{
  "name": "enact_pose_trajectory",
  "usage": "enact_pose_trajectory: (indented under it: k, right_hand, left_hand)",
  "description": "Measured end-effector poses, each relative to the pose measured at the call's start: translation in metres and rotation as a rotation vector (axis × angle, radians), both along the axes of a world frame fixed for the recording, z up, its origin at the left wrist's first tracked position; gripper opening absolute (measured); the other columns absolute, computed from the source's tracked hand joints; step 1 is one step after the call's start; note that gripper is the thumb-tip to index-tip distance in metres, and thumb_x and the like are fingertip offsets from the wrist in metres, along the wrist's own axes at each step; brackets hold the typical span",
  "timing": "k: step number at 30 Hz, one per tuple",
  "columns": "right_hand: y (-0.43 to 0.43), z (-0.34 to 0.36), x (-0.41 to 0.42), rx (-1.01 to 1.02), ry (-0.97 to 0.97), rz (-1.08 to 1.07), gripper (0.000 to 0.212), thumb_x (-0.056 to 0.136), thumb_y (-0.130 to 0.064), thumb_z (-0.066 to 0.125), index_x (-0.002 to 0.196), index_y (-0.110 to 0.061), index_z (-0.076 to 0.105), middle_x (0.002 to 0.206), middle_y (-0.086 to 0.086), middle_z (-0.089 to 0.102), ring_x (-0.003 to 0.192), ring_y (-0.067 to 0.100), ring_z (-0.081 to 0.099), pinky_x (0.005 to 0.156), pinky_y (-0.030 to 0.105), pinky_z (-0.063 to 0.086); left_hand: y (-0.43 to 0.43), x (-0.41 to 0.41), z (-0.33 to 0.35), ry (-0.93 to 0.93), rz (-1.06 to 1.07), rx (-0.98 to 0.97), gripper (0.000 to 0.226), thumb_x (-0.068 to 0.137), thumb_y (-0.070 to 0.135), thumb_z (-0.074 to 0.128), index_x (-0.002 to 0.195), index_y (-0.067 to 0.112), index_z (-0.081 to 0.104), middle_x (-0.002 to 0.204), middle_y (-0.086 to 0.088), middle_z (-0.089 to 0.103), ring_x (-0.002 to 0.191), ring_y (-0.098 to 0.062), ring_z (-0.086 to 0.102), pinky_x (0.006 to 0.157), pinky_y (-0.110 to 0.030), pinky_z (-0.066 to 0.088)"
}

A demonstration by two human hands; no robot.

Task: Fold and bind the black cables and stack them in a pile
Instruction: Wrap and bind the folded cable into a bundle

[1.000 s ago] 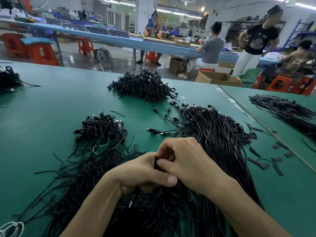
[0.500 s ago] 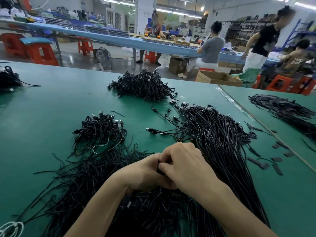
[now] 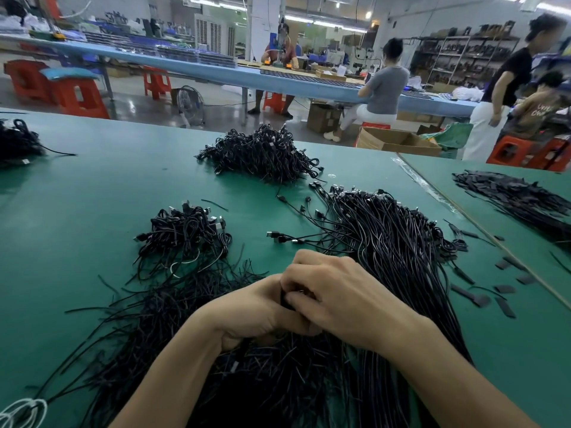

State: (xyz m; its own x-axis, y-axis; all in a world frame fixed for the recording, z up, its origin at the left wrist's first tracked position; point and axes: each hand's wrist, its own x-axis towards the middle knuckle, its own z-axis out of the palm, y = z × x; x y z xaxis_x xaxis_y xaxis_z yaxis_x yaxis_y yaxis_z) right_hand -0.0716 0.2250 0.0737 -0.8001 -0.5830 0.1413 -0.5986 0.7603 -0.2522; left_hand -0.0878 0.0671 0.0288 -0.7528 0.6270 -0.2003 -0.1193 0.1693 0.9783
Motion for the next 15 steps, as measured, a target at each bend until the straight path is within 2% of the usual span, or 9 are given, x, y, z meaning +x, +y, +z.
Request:
enact_pose_trajectory:
  k: [2,4,7,10,13,15]
  right_hand:
    - [0.004,0.001,0.000,0.024,0.031,0.038,0.011,0.097,-0.031,0.051,0.096,-0.027,0.061,0.097,-0.012,0.050,0.078,0.016,0.053,0.073,0.038,0.047]
    - [0.009,0.001,0.001,0.025,0.066,0.051,0.013,0.099,-0.032,0.050,0.099,-0.025,0.062,0.098,-0.011,0.050,0.078,0.015,0.053,0.073,0.037,0.047]
    - [0.015,0.001,0.000,-0.011,0.139,0.042,0.013,0.099,-0.028,0.051,0.101,-0.021,0.063,0.099,-0.010,0.052,0.081,0.011,0.053,0.073,0.034,0.048]
    - [0.017,-0.001,-0.001,-0.072,0.217,0.020,0.014,0.100,-0.024,0.051,0.100,-0.018,0.064,0.098,-0.007,0.053,0.087,0.013,0.053,0.078,0.032,0.047]
    - [0.016,-0.005,-0.002,-0.108,0.305,-0.029,0.013,0.101,-0.023,0.052,0.096,-0.017,0.063,0.096,-0.006,0.055,0.089,0.016,0.049,0.082,0.032,0.045]
    - [0.015,-0.007,-0.002,-0.159,0.347,-0.076,0.013,0.100,-0.023,0.052,0.095,-0.016,0.062,0.094,-0.006,0.055,0.089,0.016,0.048,0.082,0.030,0.044]
  left_hand:
    - [0.000,0.000,0.000,-0.031,-0.011,0.017,0.025,0.073,0.008,0.073,0.071,0.031,0.063,0.061,0.004,0.042,0.048,-0.008,0.030,0.041,-0.019,0.023]
    - [0.000,0.000,0.000,-0.090,0.016,0.080,0.022,0.073,0.006,0.068,0.076,0.025,0.060,0.060,0.005,0.041,0.047,-0.006,0.030,0.040,-0.017,0.025]
    - [0.001,-0.002,-0.001,-0.250,0.044,0.306,0.017,0.076,0.005,0.055,0.073,0.020,0.060,0.061,0.006,0.042,0.048,-0.004,0.032,0.041,-0.015,0.025]
    - [0.001,-0.005,0.000,-0.345,0.032,0.518,0.028,0.078,0.004,0.047,0.071,0.019,0.069,0.070,0.002,0.049,0.053,-0.006,0.035,0.043,-0.016,0.028]
    - [0.000,-0.006,0.000,-0.334,0.045,0.606,0.023,0.082,0.001,0.048,0.086,0.011,0.069,0.074,-0.002,0.053,0.056,-0.007,0.042,0.045,-0.017,0.037]
    - [-0.001,-0.009,-0.002,-0.329,0.054,0.634,0.021,0.085,0.003,0.054,0.103,0.004,0.065,0.079,-0.006,0.059,0.061,-0.010,0.055,0.054,-0.021,0.051]
